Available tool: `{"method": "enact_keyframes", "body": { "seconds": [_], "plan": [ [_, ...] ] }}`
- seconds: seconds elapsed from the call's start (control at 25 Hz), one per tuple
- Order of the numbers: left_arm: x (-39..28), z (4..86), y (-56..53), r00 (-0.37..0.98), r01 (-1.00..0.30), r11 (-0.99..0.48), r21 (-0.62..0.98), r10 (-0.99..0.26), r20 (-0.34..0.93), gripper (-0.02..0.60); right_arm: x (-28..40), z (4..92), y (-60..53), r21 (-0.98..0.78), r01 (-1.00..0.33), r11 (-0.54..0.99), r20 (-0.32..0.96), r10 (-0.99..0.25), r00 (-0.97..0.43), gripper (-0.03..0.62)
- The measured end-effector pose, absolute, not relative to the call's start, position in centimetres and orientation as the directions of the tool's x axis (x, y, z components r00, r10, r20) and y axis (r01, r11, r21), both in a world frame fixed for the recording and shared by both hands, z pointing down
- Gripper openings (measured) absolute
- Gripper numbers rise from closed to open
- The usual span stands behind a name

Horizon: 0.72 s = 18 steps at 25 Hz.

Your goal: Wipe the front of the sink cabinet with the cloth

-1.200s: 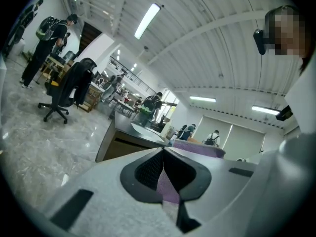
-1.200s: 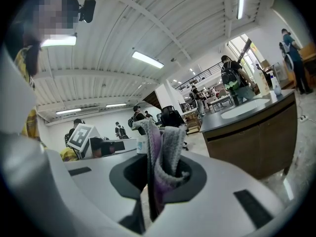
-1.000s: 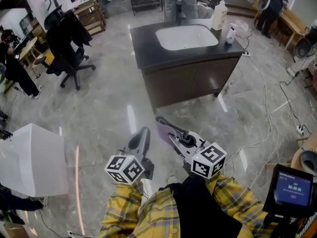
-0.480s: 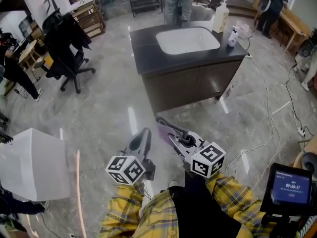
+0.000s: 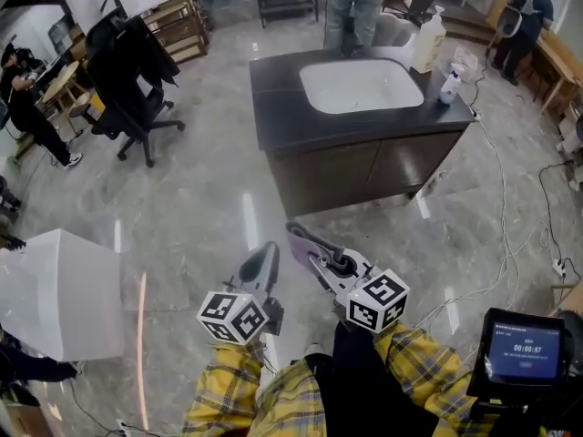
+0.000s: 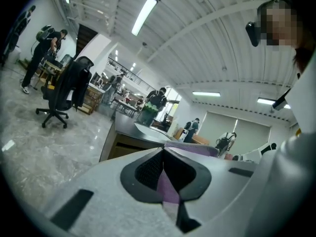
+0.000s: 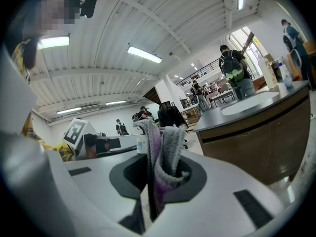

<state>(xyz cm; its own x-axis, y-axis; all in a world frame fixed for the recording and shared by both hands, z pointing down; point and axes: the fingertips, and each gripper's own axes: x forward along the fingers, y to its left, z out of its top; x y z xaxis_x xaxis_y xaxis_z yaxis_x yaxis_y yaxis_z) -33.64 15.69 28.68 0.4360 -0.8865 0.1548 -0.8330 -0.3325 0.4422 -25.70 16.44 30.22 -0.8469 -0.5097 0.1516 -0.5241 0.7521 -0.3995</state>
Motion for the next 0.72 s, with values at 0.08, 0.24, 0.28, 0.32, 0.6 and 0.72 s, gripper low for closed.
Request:
{"method": "enact_keyframes", "body": {
  "seconds": [0.08,0.24,0.28,0.32,0.6,0.72],
  "plan": [
    [-33.2,29.5,13.8,0.421,-0.836,-0.313,0.451,-0.892,0.162,0.006,-25.0,30.9,14.6,-0.399,-0.521,0.754,0.157,-0.504,-0.849,0.043],
    [-32.6,30.2,10.5,0.400,-0.835,-0.281,0.474,-0.900,0.172,0.006,-24.2,31.7,11.6,-0.401,-0.518,0.756,0.168,-0.495,-0.852,0.043],
    [-32.5,30.3,9.9,0.398,-0.835,-0.277,0.475,-0.901,0.174,0.006,-24.1,31.9,11.1,-0.401,-0.518,0.756,0.171,-0.494,-0.853,0.043],
    [-32.4,30.4,9.4,0.395,-0.838,-0.274,0.473,-0.901,0.178,0.006,-24.0,32.1,10.6,-0.401,-0.518,0.756,0.175,-0.492,-0.853,0.043],
    [-31.8,31.8,6.0,0.376,-0.865,-0.266,0.425,-0.905,0.198,0.006,-23.8,34.2,7.2,-0.396,-0.506,0.766,0.198,-0.467,-0.862,0.043],
    [-31.3,32.8,3.7,0.357,-0.871,-0.247,0.424,-0.912,0.202,0.006,-23.4,35.5,4.6,-0.398,-0.497,0.771,0.210,-0.451,-0.868,0.043]
  ]
}}
